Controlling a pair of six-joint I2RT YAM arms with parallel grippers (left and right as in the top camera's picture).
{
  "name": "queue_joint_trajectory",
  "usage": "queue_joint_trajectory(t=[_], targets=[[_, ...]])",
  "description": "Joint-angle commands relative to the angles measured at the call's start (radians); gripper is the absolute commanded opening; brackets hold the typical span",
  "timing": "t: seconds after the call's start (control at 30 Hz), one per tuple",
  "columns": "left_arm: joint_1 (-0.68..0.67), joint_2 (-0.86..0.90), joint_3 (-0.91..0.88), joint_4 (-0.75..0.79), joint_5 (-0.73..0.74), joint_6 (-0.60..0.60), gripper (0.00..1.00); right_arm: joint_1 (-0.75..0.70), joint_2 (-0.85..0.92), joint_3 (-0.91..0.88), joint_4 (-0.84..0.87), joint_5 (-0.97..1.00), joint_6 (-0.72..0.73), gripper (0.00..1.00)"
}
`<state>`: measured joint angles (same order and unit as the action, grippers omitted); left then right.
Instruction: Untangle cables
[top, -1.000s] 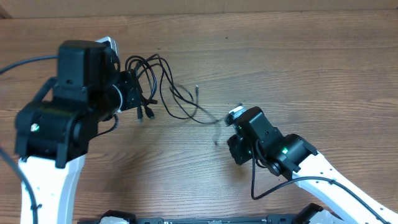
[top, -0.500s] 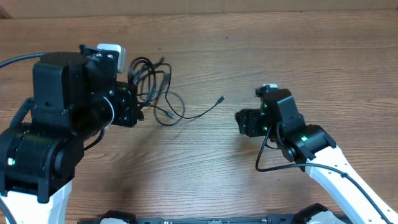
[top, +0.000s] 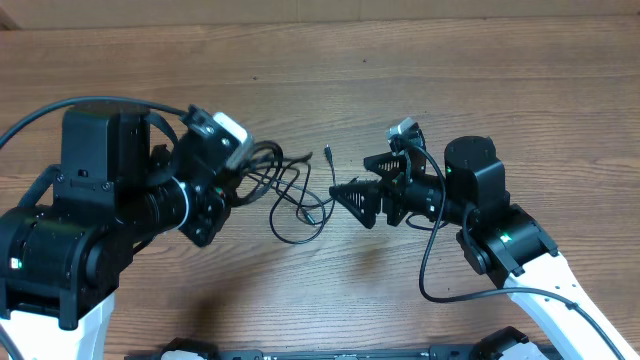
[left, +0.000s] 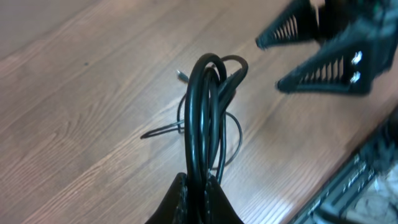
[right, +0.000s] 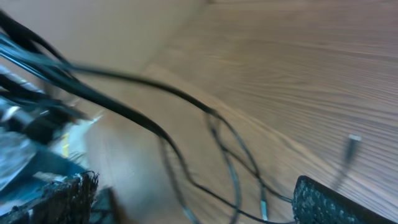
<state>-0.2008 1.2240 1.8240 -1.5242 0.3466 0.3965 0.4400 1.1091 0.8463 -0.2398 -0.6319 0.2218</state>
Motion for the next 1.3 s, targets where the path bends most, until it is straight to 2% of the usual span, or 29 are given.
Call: queue_joint_trajectory(t=[0.0,0.07,0.27,0.37,0.47,0.6,0.9,0.97,1.07,1.27], targets=[[0.004,-0.014,0.027,-0.061,0.083,0.229,0.04,-0.002,-0.026,0.019,0.042,-0.190,-0.050,1.00],[0.004,-0.014,0.027,-0.109,0.109,0.317,0.04,-0.002,-0.026,0.019,0.065,-0.256,-0.113,1.00],[0.004,-0.014,0.027,-0.144,0.191,0.423,0.04,-0.002,-0.026,0.019,0.104,-0.420,-0.310,1.00],[0.004,-0.014,0.023,-0.151,0.230,0.473,0.05,-0.002,-0.026,0.019,0.146,-0.495,-0.355,1.00],[0.004,-0.007,0.020,-0.165,0.277,0.524,0.04,-0.002,-0.026,0.019,0.217,-0.552,-0.354,1.00],[0.004,-0.006,-0.002,-0.165,0.305,0.525,0.04,-0.002,-0.026,0.019,0.291,-0.621,-0.354,1.00],[0.004,0.030,-0.018,-0.165,0.387,0.524,0.04,0.021,-0.025,0.019,0.313,-0.630,-0.350,0.98],[0.003,0.043,-0.018,-0.165,0.389,0.524,0.04,0.036,-0.025,0.019,0.323,-0.623,-0.350,0.97],[-0.007,0.063,-0.019,-0.165,0.395,0.523,0.04,0.044,-0.025,0.019,0.325,-0.581,-0.349,0.89],[-0.060,0.084,-0.021,-0.165,0.378,0.524,0.04,0.044,-0.024,0.019,0.327,-0.428,-0.198,0.84]])
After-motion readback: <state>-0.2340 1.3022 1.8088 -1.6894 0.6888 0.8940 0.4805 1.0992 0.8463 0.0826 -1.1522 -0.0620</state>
